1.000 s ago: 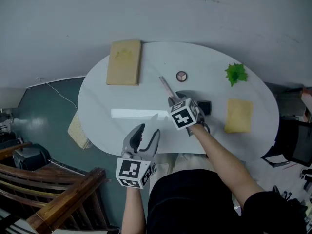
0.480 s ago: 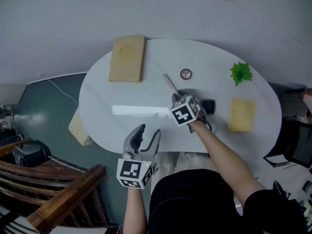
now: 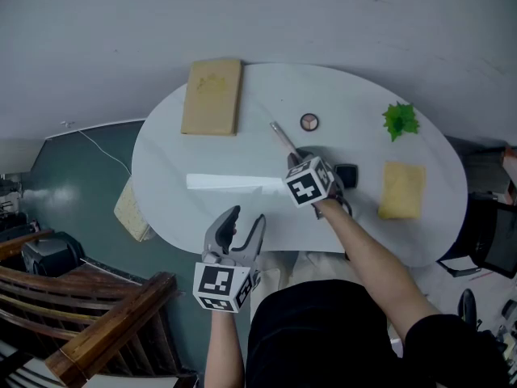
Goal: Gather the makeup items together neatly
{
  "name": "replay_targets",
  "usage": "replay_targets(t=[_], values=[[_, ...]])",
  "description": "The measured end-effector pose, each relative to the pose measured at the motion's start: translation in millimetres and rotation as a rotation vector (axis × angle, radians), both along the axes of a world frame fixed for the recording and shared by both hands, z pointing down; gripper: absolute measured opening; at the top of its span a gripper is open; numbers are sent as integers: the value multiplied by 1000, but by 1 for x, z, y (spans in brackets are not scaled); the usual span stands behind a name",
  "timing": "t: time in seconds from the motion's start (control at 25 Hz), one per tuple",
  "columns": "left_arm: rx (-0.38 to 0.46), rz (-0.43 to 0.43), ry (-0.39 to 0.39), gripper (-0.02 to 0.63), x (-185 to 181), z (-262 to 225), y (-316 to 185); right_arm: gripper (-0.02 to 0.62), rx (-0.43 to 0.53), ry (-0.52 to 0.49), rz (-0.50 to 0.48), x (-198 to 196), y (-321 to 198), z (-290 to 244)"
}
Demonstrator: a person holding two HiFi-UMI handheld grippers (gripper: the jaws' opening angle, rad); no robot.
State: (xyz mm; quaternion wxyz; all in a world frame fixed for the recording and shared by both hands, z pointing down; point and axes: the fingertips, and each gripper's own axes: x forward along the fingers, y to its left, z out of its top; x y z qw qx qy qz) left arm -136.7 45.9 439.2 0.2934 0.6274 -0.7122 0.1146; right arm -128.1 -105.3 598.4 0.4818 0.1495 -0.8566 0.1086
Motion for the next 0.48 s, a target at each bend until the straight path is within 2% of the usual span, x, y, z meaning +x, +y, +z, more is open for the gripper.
replay_targets(t=[0.48], values=[[6, 12, 3, 212, 2, 1, -3, 71, -4, -57, 56, 9, -2, -16]])
